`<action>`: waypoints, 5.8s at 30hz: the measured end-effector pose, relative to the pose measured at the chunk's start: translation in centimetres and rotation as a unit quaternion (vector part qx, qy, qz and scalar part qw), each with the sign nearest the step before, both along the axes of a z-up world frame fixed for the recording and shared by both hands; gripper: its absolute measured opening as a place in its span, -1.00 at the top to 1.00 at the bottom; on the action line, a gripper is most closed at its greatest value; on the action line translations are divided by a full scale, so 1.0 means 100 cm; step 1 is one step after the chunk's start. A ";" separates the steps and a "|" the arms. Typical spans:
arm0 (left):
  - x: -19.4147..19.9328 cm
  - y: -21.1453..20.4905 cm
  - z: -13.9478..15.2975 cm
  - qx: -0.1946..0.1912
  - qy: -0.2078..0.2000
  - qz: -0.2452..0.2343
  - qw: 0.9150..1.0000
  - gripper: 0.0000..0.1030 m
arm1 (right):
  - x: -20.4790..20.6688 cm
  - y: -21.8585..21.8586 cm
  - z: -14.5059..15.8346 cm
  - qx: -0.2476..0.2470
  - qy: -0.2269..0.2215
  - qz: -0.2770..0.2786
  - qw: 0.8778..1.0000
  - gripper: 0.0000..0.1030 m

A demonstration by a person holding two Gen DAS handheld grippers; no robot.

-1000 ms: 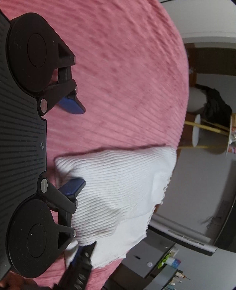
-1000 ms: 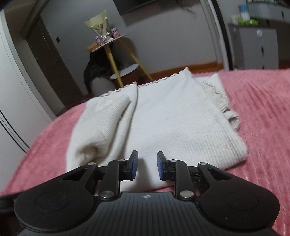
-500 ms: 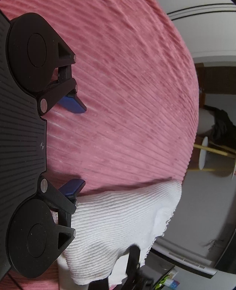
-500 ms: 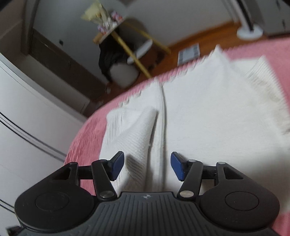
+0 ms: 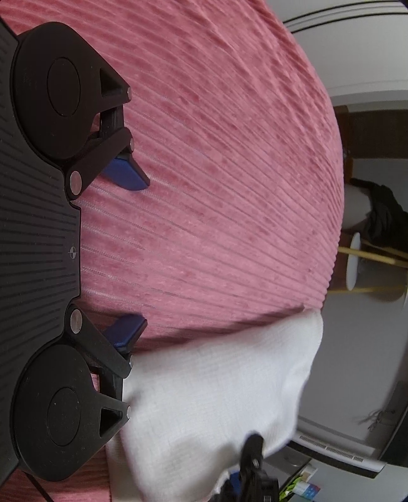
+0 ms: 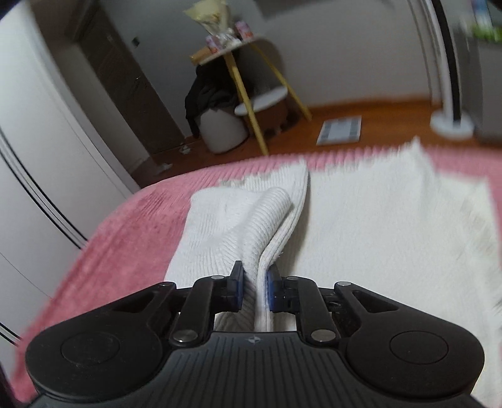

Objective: Fold small clothes

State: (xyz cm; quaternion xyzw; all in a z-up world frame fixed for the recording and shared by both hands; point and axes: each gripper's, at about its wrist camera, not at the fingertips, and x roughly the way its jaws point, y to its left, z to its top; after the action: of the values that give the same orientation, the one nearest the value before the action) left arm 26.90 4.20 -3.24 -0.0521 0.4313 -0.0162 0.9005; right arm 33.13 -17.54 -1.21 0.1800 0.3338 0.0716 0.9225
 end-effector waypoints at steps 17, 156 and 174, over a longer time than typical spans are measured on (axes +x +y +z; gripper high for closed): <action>-0.011 -0.026 0.001 -0.018 -0.028 -0.046 0.998 -0.82 | -0.011 -0.082 -0.013 0.033 0.037 -0.071 0.996 0.05; -0.040 0.006 -0.003 -0.347 0.092 -0.011 0.933 -0.24 | -0.178 -0.065 -0.015 0.241 0.081 -0.069 0.965 0.08; -0.021 0.001 -0.004 -0.173 0.080 0.038 0.981 0.77 | -0.177 -0.018 -0.022 0.064 0.058 -0.094 0.992 0.75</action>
State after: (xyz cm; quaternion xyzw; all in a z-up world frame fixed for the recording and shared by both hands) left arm 24.81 4.29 -3.66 -0.2251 0.4902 -0.0520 0.8404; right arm 15.44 -19.36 -3.46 0.2734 0.3628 -0.0050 0.8908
